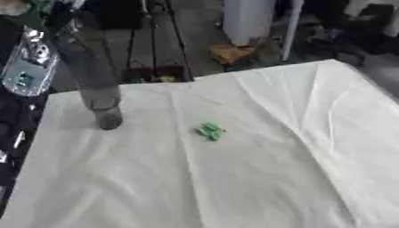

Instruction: Arrange flowers into the vase.

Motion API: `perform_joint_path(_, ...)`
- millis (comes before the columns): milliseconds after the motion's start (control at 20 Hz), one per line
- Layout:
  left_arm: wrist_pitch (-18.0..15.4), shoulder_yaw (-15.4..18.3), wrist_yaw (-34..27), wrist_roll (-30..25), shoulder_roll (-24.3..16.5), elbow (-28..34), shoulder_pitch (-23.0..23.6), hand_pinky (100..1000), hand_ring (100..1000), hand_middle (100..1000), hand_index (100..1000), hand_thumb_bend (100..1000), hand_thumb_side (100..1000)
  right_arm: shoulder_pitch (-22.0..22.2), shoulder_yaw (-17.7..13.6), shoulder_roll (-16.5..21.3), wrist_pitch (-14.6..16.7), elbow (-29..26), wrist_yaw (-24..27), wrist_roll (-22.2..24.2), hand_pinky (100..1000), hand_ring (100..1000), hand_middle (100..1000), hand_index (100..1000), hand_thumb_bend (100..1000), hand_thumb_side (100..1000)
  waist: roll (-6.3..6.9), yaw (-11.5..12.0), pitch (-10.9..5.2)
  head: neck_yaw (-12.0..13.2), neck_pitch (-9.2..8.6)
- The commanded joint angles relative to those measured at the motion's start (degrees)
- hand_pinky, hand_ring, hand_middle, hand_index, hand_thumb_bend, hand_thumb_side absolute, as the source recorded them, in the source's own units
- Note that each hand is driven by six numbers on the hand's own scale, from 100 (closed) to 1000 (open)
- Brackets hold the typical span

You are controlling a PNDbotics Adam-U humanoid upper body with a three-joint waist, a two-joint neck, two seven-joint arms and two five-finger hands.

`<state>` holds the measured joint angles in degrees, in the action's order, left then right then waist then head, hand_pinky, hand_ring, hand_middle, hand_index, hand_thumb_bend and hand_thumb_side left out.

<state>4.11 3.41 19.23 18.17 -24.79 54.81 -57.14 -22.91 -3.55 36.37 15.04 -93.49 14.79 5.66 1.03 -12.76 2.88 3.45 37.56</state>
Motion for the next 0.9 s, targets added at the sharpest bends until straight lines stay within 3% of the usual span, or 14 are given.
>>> perform_joint_path(50, 1.03, -0.02, 2.0, -1.02, -1.98, -0.15, -1.98, 708, 684, 673, 743, 1000, 732, -0.67, -0.5, 1.14, 0.14, -0.26, 0.58, 0.24, 799, 836, 874, 953, 172, 496, -0.15, -0.16, -0.81, 0.29, -0.82)
perform_joint_path(900, 9.72, 1.09, 12.26, -7.4, -2.34, -7.27, -3.49, 796, 764, 767, 827, 1000, 779, -0.41, -0.45, 1.26, 0.13, 0.1, 0.63, 0.53, 800, 837, 875, 952, 170, 498, 0.07, -0.49, -1.28, 0.31, -0.97)
